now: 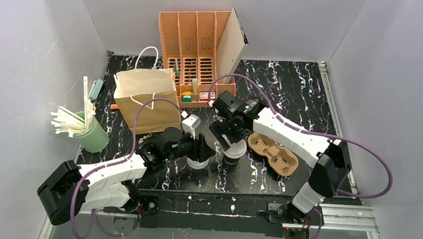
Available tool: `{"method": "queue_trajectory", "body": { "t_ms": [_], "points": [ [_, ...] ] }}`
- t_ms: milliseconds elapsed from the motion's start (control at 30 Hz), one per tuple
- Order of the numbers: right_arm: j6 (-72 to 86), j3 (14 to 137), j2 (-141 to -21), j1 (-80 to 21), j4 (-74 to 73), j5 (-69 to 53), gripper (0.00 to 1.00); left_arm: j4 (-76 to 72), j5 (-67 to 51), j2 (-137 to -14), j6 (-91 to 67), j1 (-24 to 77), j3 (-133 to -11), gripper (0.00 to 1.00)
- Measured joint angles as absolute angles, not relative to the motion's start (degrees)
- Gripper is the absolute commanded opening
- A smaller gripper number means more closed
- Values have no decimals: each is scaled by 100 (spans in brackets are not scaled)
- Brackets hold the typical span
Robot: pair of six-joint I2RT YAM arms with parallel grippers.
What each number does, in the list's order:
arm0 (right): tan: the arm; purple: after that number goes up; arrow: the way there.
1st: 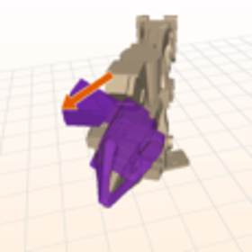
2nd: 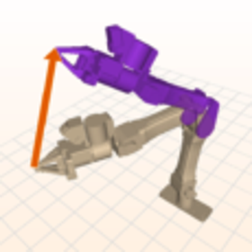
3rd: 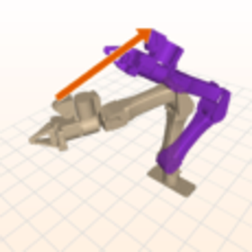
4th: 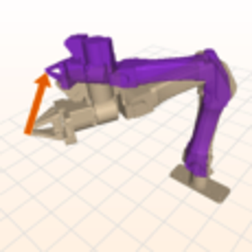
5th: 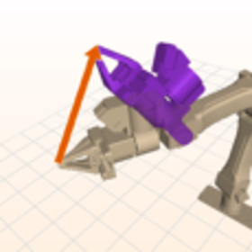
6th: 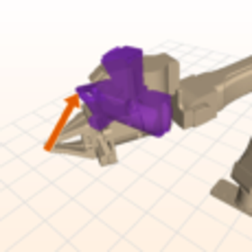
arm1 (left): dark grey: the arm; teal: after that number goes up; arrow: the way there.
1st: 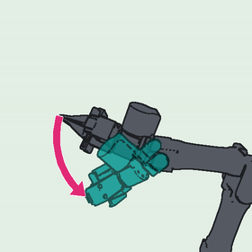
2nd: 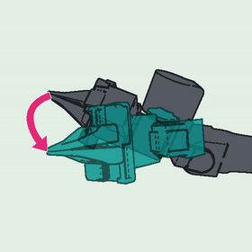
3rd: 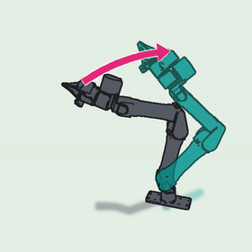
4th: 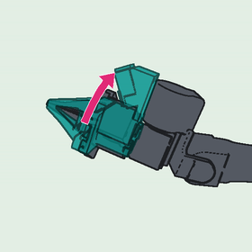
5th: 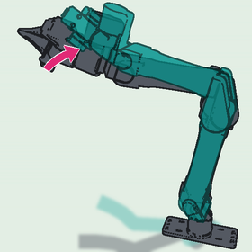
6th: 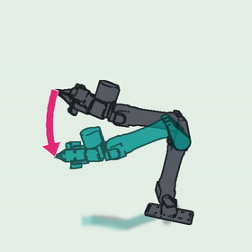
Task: Pack the takeout coffee
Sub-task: Close the cup lid on the coffee cup.
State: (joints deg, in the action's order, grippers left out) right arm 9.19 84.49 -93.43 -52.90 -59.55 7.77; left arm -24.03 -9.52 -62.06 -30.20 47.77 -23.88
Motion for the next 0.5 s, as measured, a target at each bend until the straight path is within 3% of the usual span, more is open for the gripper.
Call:
{"method": "queue_trajectory", "body": {
  "t_ms": [500],
  "points": [
    [917, 8374, -9349, -5290, -5942, 784, 84, -2401, -950, -6206, -3013, 4777, -2388, 49]
  ]
}}
